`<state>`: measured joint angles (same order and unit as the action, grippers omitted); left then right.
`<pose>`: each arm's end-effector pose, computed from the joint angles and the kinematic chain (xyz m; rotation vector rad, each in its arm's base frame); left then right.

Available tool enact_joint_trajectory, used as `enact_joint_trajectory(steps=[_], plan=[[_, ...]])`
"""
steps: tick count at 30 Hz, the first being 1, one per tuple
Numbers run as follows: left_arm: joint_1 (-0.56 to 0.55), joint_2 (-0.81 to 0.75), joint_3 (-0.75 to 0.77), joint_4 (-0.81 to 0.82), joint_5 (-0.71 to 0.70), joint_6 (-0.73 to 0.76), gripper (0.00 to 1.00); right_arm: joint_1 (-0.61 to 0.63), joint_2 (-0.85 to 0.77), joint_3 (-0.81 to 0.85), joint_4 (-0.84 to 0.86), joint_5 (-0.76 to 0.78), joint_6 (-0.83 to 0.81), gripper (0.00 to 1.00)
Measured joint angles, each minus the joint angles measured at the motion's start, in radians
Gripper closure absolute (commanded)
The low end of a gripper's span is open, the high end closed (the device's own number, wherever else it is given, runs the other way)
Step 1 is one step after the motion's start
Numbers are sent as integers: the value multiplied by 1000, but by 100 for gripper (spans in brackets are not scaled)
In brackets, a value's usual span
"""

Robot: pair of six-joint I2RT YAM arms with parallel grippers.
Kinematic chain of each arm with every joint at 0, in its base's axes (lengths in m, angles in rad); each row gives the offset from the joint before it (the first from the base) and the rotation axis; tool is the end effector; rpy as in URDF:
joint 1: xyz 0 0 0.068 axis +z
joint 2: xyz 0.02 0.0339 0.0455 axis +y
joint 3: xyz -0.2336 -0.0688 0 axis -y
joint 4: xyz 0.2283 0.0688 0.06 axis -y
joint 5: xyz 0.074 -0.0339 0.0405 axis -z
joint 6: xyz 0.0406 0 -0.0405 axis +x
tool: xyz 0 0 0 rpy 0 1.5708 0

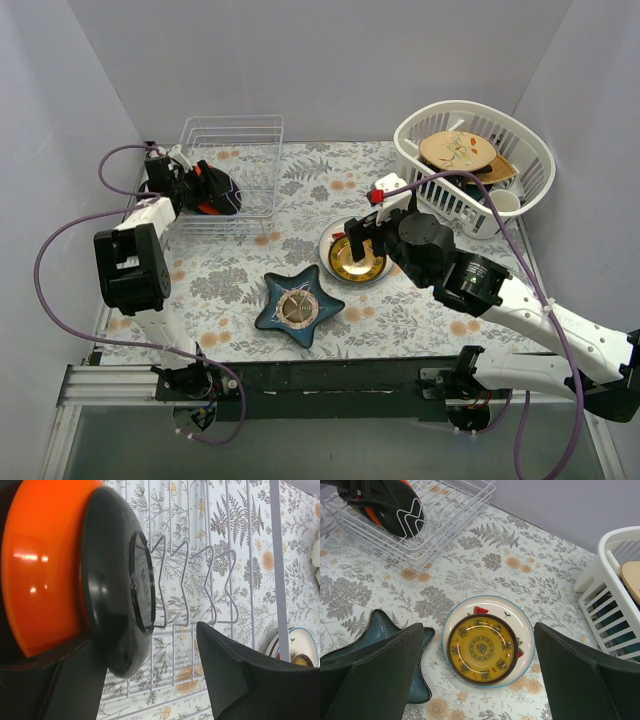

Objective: Load the plates into the dish rack
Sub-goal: Insert the plate into the dish rack, then pick up the plate at the center of the board.

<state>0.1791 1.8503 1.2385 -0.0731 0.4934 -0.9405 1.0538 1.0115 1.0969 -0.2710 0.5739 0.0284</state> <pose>0.3880 0.0507 0.1866 -0.9976 2.1141 -0.9518 0.1302 0.1844 0.3708 -0.4672 1.6713 0.2940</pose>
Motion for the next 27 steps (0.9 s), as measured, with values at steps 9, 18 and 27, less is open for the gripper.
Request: enact_joint_trajectory(steps=[9, 18, 27], plan=[[9, -127, -23, -9, -101, -9, 27, 0, -29, -32, 1, -14, 13, 1], [11, -241, 45, -56, -172, -8, 27, -4, -38, -48, -8, -21, 21, 1], [-142, -458, 116, -108, -195, -31, 27, -290, 60, -46, -69, -200, 104, 2]])
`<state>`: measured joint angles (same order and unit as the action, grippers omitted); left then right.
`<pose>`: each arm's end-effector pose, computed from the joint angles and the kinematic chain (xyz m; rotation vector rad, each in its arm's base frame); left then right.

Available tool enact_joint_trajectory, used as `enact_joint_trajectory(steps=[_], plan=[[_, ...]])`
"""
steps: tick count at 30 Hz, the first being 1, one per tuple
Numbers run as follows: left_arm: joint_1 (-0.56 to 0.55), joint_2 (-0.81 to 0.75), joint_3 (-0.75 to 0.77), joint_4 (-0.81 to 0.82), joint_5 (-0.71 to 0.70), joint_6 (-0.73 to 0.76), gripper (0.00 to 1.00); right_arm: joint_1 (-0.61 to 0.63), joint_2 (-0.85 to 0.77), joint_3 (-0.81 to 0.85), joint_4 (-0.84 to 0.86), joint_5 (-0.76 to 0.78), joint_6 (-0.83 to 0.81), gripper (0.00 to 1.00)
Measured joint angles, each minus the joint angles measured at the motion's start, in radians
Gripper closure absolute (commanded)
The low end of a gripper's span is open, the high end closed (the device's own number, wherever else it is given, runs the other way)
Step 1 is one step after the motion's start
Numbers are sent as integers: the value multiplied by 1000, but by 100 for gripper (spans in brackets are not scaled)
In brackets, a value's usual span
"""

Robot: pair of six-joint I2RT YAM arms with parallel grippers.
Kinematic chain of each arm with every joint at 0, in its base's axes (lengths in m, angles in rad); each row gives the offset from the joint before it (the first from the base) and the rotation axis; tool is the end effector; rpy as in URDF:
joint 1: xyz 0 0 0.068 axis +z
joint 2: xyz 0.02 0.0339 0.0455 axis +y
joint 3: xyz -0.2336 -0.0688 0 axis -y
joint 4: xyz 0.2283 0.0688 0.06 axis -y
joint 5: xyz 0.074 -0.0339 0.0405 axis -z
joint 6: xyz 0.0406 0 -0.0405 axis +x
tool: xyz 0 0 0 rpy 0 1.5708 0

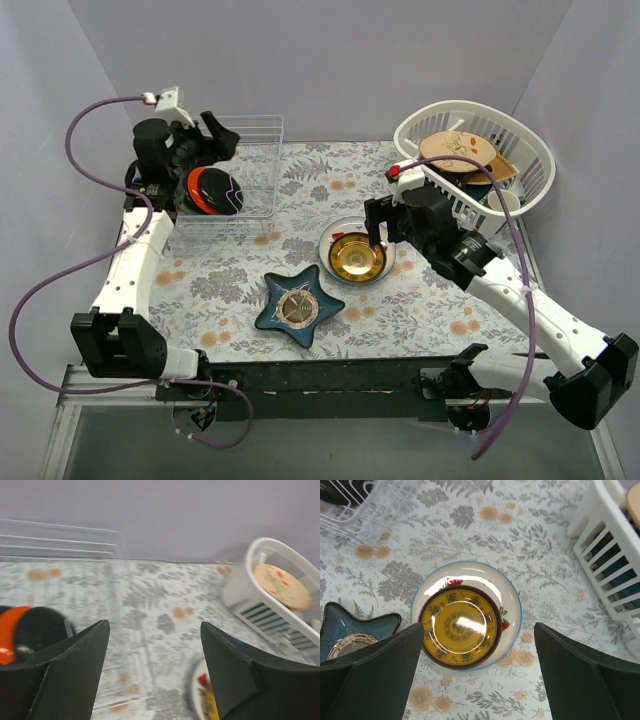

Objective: Load the plates into the dish rack
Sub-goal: Pick up the plate at the center of the board.

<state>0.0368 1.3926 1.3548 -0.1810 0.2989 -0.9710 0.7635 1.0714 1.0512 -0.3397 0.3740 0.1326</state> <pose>0.3193 -0.0002 0.3702 -0.7034 1.7423 -0.9245 0.1852 0.1568 0.3346 -0.3522 1.8796 0.2452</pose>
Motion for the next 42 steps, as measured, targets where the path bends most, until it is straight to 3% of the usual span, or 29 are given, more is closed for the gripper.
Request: enact_joint_trajectory(steps=[5, 9, 13, 15, 26, 42], plan=[[-230, -50, -10, -11, -9, -38, 29, -188, 101, 27, -26, -206, 56, 9], [-410, -52, -105, 2, -78, -51, 29, -315, 159, 34, -24, -382, 114, 18], [-556, -34, -220, 11, -150, -77, 28, -332, 180, 29, -19, -505, 152, 30], [-599, -24, -264, 26, -179, -94, 28, -332, 180, 14, 0, -563, 164, 31], [-745, 60, -357, 132, -311, -171, 26, -332, 189, -127, 35, -710, 184, 33], [-755, 97, -377, 157, -346, -213, 25, -463, 332, -168, 140, -767, 233, 37]])
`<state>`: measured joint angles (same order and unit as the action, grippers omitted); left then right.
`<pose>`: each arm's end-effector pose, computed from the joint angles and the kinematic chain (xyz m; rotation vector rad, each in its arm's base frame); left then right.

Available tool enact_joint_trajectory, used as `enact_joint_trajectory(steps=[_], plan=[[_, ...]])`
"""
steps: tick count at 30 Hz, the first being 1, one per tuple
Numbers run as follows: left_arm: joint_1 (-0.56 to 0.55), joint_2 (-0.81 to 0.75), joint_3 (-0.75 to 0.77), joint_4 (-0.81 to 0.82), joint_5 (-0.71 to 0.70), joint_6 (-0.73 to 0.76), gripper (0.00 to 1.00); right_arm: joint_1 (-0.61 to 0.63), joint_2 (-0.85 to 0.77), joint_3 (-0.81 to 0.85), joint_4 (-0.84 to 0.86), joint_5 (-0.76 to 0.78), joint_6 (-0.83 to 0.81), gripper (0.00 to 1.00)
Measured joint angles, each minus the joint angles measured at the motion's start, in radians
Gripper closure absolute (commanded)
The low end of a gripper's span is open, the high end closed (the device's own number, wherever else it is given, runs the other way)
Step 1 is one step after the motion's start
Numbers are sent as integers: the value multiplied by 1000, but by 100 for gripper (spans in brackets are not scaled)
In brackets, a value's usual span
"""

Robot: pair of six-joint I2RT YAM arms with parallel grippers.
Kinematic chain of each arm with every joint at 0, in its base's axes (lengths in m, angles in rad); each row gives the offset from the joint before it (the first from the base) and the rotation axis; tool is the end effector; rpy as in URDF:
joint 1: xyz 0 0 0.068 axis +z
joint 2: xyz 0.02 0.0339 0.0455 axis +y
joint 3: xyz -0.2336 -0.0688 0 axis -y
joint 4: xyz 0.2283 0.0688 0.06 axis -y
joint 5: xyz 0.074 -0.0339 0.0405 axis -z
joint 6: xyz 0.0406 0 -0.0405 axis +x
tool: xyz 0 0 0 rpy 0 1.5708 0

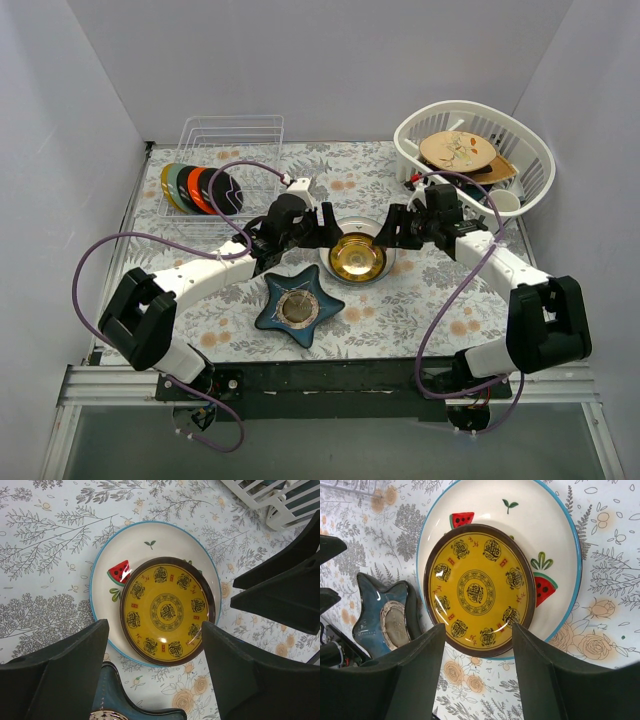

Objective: Load the plates into the dish rack
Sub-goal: Pick up the plate at the center of the board.

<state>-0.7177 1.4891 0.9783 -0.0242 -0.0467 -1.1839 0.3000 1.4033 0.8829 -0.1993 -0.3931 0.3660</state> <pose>0.2483 -0.2143 0.2286 -0.5613 2.2318 -1.0358 0.2751 0.1014 0.2089 -0.1340 2.3484 0.7879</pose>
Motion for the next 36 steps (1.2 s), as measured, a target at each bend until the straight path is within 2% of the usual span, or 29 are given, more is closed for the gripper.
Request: enact_joint_trajectory(steps=[16, 31, 34, 36], plan=[[0, -3, 0, -13, -18, 1, 25, -35, 66, -87, 71, -46, 24, 39], [0, -48, -4, -39, -43, 1, 25, -45, 162, -96, 147, -67, 31, 42], [0, -56, -5, -54, -47, 2, 25, -45, 179, -96, 169, -82, 32, 48], [0, -66, -6, -62, -49, 2, 25, -45, 191, -96, 181, -89, 34, 59]])
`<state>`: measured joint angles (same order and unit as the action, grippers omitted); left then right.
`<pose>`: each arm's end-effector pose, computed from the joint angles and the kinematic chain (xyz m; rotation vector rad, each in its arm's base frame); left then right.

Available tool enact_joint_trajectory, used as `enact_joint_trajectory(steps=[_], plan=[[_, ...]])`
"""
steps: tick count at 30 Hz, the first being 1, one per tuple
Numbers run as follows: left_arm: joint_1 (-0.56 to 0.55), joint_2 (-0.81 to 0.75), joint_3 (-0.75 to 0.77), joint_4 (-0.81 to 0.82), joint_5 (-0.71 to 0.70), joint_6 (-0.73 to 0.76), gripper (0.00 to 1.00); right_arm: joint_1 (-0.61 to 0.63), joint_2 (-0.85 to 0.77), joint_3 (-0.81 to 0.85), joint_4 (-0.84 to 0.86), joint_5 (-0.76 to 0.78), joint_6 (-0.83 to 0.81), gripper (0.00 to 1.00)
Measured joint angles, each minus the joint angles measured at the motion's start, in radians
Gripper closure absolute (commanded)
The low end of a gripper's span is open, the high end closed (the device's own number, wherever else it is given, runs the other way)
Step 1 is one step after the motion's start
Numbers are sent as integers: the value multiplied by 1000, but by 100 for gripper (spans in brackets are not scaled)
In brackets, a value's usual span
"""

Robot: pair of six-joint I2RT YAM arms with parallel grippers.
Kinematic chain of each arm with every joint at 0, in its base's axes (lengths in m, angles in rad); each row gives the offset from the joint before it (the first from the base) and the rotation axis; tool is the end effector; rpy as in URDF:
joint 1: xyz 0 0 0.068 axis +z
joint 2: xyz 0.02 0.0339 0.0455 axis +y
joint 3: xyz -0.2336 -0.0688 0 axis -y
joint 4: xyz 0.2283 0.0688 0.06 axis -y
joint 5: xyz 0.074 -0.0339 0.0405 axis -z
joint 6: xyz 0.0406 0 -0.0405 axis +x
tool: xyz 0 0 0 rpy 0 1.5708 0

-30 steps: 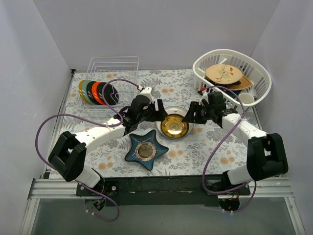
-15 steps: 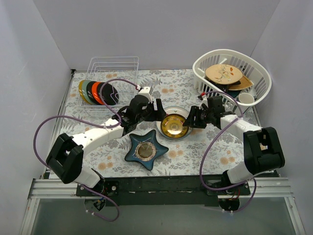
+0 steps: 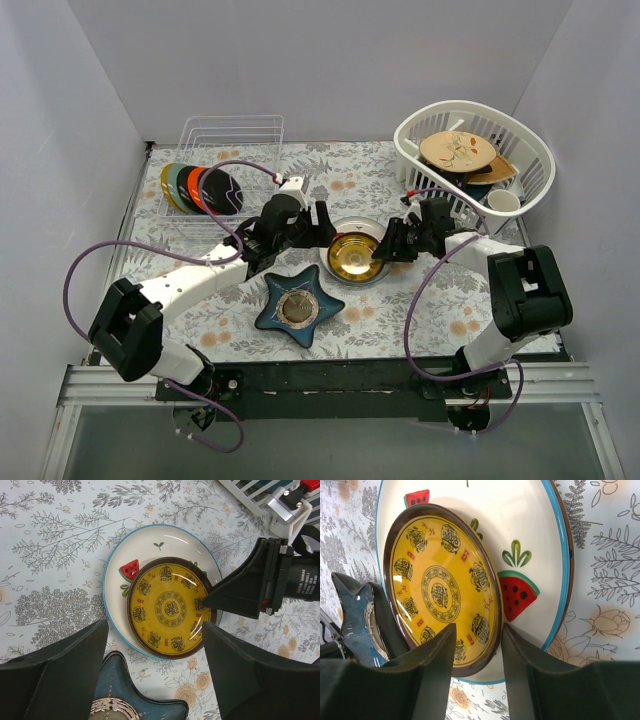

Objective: Load the plates into the dish rack
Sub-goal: Pick up the plate at the center of the board.

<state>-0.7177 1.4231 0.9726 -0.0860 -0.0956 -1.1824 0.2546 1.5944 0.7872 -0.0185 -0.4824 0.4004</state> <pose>0.2403 -0.2046 0.2407 -0.5856 2.2053 -0.9918 0.2868 0.0941 0.1428 -0.0564 2.4566 0.8772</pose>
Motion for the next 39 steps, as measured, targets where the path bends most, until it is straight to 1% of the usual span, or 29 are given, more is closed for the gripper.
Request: enact_joint_trajectory(steps=[2, 3, 5, 6, 8, 12, 16, 18, 25, 31, 36, 39], plan=[[0, -15, -2, -5, -3, 2, 24, 0, 14, 0, 17, -6, 3, 68], [0, -22, -3, -9, -4, 3, 24, 0, 21, 0, 20, -7, 6, 77], [0, -33, -5, -11, -7, 3, 24, 0, 32, 0, 22, -10, 8, 83], [0, -38, -7, -11, -9, 3, 24, 0, 35, 0, 21, -13, 11, 90], [0, -45, -13, -12, -11, 3, 24, 0, 37, 0, 24, -12, 14, 98], [0, -45, -18, -16, -13, 2, 23, -13, 35, 1, 51, -18, 27, 99], [0, -45, -18, -14, -13, -4, 18, -13, 17, 1, 43, -10, 20, 99], [0, -45, -18, -12, -12, -8, 15, -13, -11, 2, 20, -1, 12, 99], [0, -37, 1, -8, 35, -55, 11, -10, -163, 49, -107, 30, -14, 99], [0, 18, 163, -50, 103, -114, 2, -7, -309, 146, -191, 101, -18, 99], [3, 50, 356, -131, 114, -138, 2, -6, -380, 251, -262, 211, -45, 99], [23, 51, 446, -178, 116, -150, 2, -6, -408, 304, -303, 291, -71, 99]])
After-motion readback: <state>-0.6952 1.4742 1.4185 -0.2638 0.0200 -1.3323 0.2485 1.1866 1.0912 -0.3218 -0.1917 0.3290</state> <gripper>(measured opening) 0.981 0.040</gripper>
